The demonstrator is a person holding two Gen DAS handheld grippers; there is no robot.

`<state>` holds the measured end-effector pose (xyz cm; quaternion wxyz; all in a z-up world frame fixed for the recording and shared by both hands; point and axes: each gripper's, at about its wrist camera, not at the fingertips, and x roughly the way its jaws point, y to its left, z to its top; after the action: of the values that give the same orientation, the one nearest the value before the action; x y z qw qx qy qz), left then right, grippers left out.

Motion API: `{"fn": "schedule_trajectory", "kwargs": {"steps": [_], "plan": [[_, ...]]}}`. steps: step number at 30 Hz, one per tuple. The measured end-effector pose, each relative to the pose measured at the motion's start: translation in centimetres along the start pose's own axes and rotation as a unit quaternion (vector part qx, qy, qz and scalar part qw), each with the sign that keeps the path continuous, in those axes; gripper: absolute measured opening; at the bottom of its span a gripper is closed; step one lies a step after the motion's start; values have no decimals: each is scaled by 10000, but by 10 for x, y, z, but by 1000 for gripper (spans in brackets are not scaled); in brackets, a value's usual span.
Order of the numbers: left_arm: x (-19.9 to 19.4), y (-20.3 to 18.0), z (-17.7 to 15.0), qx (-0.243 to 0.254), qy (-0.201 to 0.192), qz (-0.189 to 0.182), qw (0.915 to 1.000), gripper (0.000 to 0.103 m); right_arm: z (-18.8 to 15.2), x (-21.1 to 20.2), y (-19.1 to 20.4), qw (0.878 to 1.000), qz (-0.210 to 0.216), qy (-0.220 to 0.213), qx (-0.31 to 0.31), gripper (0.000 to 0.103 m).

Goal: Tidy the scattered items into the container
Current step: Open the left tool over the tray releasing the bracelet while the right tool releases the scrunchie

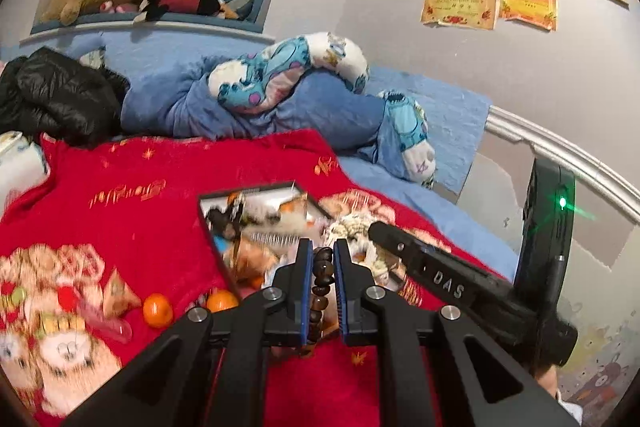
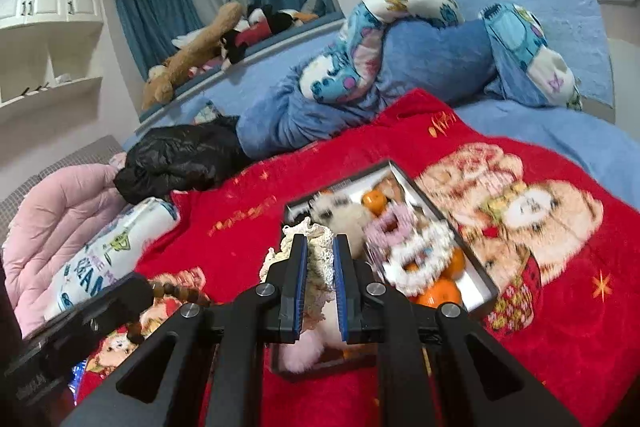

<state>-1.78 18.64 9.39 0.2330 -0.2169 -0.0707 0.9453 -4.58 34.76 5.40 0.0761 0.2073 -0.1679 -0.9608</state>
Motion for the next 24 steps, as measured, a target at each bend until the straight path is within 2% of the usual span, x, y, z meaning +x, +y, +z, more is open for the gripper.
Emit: {"fn": "schedule_trajectory", "kwargs": {"steps": [7,11,13,15,18,24], "plan": [[22,-10,68,646,-145,215,9976,11,47,10,4,9997,115,-215,24,13],[36,-10,101,948,-349,398,9941,11,80,30,3,9986,57,-510,-86,13],[48,-6,117,914,-449,357,9942,11,94,46,1,9984,-15,-529,-207,13],[65,-1,130,878,-482,362,9943,11,108,68,-5,9987,-72,-469,-189,13],[96,9,141,802,-443,301,9953,11,123,104,-20,9998,-19,-160,-63,13],[170,39,136,586,-309,295,9974,11,122,157,-51,9994,-135,283,-136,13]]}}
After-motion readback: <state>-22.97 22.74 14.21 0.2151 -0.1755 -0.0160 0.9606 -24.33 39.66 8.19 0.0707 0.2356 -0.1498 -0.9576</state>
